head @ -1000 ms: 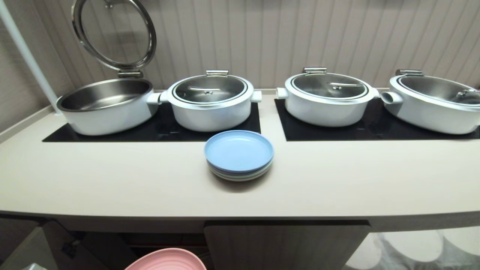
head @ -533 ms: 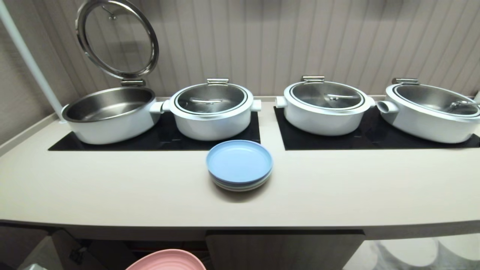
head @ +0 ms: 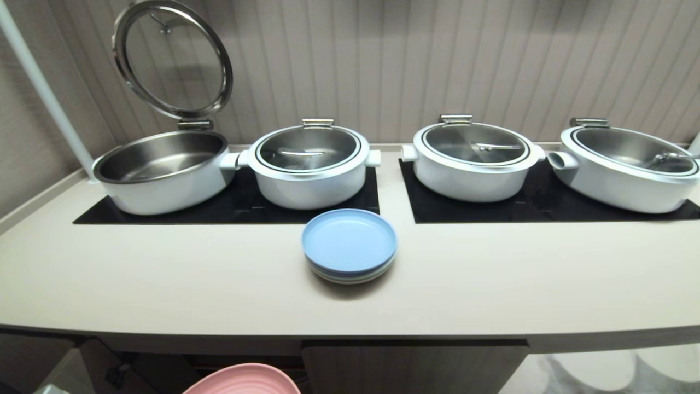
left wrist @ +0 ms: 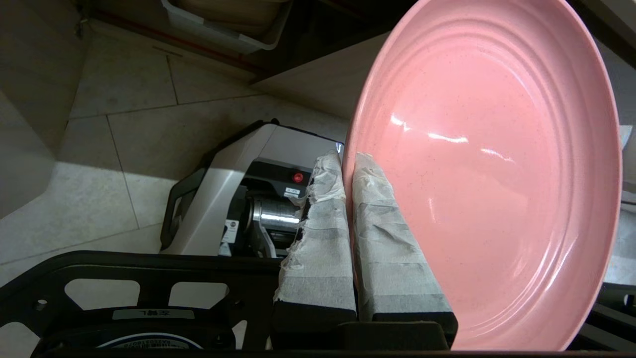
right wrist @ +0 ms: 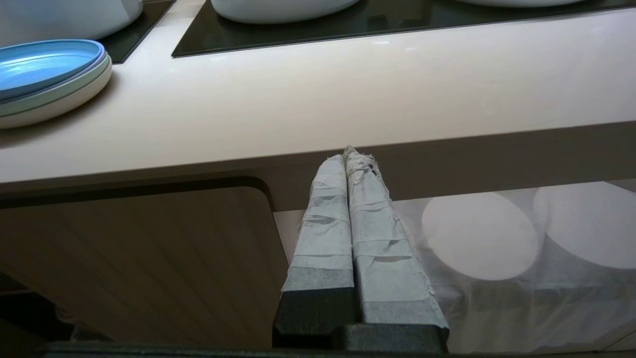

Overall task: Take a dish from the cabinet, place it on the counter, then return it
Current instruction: Place it on the table

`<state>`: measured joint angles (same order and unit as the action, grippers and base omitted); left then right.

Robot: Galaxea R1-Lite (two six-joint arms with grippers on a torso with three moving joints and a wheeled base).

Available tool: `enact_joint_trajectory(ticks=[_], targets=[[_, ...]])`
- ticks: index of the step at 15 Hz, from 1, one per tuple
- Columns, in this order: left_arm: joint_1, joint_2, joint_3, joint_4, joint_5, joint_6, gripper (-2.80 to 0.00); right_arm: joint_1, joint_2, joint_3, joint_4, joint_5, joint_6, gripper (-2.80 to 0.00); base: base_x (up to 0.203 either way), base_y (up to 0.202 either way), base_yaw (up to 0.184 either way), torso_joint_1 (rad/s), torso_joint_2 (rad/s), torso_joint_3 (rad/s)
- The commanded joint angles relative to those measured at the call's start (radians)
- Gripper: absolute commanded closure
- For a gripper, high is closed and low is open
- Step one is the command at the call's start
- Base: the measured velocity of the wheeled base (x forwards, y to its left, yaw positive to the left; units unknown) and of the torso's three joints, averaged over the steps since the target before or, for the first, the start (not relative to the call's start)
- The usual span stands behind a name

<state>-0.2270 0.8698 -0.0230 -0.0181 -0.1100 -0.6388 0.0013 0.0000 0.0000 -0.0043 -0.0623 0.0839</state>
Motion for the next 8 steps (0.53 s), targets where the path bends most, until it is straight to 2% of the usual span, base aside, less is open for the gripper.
enact_joint_trajectory(ticks=[1, 8], targets=[[0.000, -0.002, 0.000, 0.000, 0.001, -0.002, 0.00, 0.000, 0.000, 0.000, 0.000, -0.001, 0.000, 0.00, 0.000, 0.000, 0.000, 0.000, 0.00, 0.000], [0.009, -0.005, -0.082, 0.000, 0.001, -0.003, 0.00, 0.000, 0.000, 0.000, 0.000, -0.001, 0.002, 0.00, 0.000, 0.000, 0.000, 0.000, 0.00, 0.000]])
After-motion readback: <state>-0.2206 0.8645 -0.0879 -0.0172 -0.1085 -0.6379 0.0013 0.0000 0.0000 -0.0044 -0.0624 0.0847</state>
